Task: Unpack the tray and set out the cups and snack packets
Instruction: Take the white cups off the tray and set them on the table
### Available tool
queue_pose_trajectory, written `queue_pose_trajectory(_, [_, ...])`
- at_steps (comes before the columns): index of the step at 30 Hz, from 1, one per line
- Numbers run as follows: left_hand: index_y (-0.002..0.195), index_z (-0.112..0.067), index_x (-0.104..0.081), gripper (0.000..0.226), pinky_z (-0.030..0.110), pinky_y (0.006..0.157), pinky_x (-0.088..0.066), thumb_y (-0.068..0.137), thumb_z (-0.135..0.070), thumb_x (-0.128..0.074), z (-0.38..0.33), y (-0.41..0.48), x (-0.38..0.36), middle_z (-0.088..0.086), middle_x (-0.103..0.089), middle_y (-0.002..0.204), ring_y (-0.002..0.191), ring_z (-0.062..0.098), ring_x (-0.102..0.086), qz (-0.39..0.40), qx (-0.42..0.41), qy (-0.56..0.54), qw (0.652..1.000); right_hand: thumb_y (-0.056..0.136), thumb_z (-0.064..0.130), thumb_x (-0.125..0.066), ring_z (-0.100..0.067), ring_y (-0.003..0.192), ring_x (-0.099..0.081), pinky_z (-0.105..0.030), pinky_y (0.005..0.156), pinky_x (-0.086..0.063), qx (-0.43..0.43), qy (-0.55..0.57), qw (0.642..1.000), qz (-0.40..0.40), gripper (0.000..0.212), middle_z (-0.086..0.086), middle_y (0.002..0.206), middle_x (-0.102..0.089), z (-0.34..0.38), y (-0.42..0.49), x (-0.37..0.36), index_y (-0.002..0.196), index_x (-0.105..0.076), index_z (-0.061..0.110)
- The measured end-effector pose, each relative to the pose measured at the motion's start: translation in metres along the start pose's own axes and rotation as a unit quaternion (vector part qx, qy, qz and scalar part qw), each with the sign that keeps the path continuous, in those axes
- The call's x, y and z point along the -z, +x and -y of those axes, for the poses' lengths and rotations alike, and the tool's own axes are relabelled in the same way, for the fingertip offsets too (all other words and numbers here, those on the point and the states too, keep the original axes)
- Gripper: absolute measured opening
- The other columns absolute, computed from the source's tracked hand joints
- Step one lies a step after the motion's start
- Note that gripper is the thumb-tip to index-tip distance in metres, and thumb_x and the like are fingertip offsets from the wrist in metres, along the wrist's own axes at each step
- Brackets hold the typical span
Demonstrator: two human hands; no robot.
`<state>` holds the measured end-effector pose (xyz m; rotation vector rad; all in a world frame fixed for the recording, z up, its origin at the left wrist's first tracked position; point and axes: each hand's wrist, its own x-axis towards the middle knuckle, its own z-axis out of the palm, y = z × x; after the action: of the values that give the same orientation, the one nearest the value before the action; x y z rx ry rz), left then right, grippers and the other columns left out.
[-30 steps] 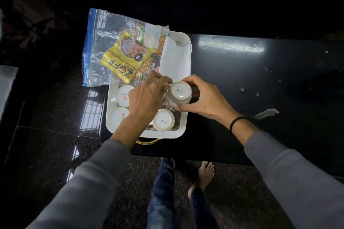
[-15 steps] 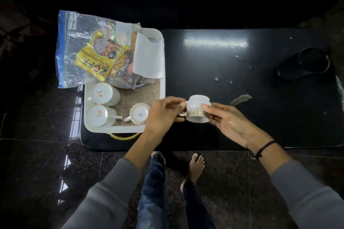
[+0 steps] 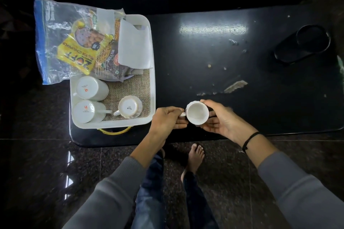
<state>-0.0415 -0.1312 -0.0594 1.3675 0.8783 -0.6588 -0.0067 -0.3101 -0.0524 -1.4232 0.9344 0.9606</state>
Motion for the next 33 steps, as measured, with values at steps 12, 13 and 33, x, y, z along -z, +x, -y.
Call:
queue_pose_trajectory(12, [0.108,-0.004,-0.073,0.021,0.023,0.062,-0.063,0.101,-0.014,-0.056,0.002,0.008,-0.002,0.015,-0.077,0.083,0.068,0.017,-0.076,0.0,-0.013,0.057,0.998,0.091,0.052,-0.066,-0.031,0.085,-0.078,-0.029,0.053,-0.058,-0.047,-0.044,0.998,-0.013,0.046,-0.016,0.082,-0.077,0.001,0.004,0.0,0.095,-0.069,0.005])
queue_pose_trajectory(13, [0.108,-0.004,-0.073,0.022,0.022,0.06,-0.062,0.102,-0.015,-0.055,0.002,0.007,-0.002,0.015,-0.077,0.084,0.067,0.016,-0.076,0.0,-0.016,0.067,0.998,0.091,0.053,-0.065,-0.029,0.079,-0.078,-0.028,0.053,-0.058,-0.043,-0.059,0.997,-0.026,0.049,-0.016,0.079,-0.078,0.002,0.004,0.0,0.094,-0.07,0.004])
queue_pose_trajectory(33, [0.111,-0.017,-0.072,0.019,0.042,0.082,-0.053,0.094,-0.017,-0.063,-0.03,-0.043,0.06,-0.001,-0.072,0.105,0.098,0.022,-0.064,-0.2,-0.281,0.401,0.849,0.098,0.039,-0.061,-0.005,0.065,-0.066,-0.015,0.053,-0.05,0.338,-0.389,0.853,-0.082,0.028,0.003,0.072,-0.071,0.046,-0.037,-0.08,0.09,-0.072,0.015])
